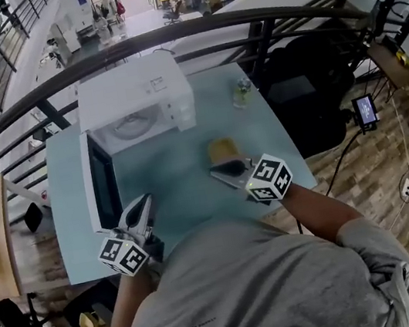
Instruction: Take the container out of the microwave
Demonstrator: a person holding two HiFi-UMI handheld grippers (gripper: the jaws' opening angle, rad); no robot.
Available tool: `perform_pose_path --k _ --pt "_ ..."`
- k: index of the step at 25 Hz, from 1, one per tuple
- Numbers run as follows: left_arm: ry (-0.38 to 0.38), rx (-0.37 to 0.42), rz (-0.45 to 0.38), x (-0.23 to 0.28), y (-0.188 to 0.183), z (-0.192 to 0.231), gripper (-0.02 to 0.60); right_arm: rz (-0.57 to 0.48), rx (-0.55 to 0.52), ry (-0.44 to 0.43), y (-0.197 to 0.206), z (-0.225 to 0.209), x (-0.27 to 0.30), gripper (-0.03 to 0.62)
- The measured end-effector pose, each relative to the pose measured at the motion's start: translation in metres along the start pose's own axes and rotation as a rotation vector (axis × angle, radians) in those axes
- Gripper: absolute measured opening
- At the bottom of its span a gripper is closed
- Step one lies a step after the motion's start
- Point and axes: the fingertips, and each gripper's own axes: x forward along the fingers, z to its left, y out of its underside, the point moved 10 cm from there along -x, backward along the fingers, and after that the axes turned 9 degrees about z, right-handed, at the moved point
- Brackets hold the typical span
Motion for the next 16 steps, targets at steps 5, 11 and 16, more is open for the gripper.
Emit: perform_pose_path --k 5,11,16 --pt "-0.003 0.012 0.005 0.013 0.0 -0.008 0.028 0.009 0.024 0.01 0.017 -0.017 -0.007 0.005" --pt "-0.015 0.016 0.014 0.013 -0.001 -0.004 0.028 -0.001 0.029 0.01 0.02 -0.019 -0.005 0.005" --pt "-0.013 0.017 0.019 0.013 -0.003 -0.001 0.028 -0.003 0.035 0.016 0.023 -0.019 0.0 0.005"
